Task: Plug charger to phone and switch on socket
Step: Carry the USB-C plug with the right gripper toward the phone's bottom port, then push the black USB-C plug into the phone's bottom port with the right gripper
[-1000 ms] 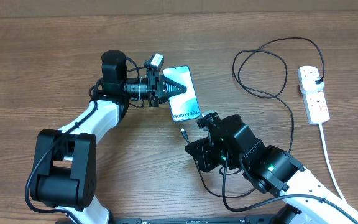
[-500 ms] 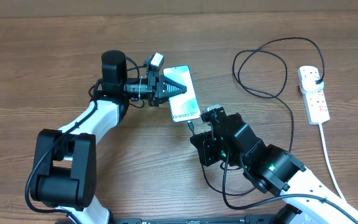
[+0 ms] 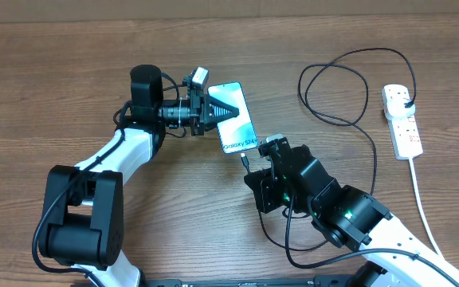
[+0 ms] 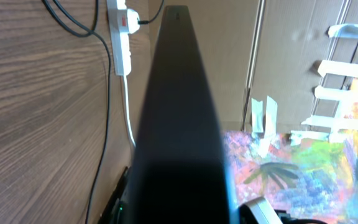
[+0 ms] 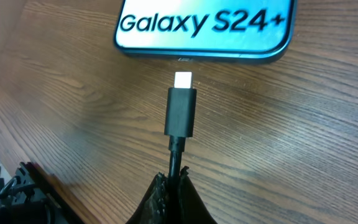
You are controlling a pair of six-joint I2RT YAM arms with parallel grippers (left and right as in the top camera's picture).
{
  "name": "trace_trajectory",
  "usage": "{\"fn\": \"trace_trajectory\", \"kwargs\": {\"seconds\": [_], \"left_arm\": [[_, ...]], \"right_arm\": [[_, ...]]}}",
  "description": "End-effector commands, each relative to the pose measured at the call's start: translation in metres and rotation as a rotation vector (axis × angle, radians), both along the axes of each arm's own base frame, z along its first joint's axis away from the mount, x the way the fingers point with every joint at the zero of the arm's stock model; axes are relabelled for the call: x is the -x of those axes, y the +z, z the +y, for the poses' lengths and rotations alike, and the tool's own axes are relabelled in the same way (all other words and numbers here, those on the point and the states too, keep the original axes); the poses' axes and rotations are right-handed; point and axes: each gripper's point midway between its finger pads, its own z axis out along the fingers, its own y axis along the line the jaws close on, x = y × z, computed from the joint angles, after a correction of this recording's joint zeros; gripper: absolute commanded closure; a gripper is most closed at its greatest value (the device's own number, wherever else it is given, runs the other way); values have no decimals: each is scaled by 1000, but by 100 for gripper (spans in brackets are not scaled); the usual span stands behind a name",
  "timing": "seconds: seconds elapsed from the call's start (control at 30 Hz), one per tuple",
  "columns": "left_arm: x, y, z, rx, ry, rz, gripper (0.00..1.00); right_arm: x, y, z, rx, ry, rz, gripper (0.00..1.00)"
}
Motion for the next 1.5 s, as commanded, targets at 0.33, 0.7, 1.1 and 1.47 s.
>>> {"fn": "trace_trajectory", "kwargs": {"seconds": [0.33, 0.7, 1.1, 1.47], "left_arm": [[-3, 7, 1, 12, -17, -52, 96], [3, 10, 1, 29, -55, -49, 96], [4, 10, 0, 29, -56, -48, 96], [3, 10, 0, 26, -51, -41, 96]], "right_arm": [[-4, 17, 3, -24, -7, -34, 96], [-7, 20, 5, -34, -12, -50, 96], [-8, 22, 6, -41, -12, -57, 96], [-10, 24, 8, -51, -12, -67, 96]]}}
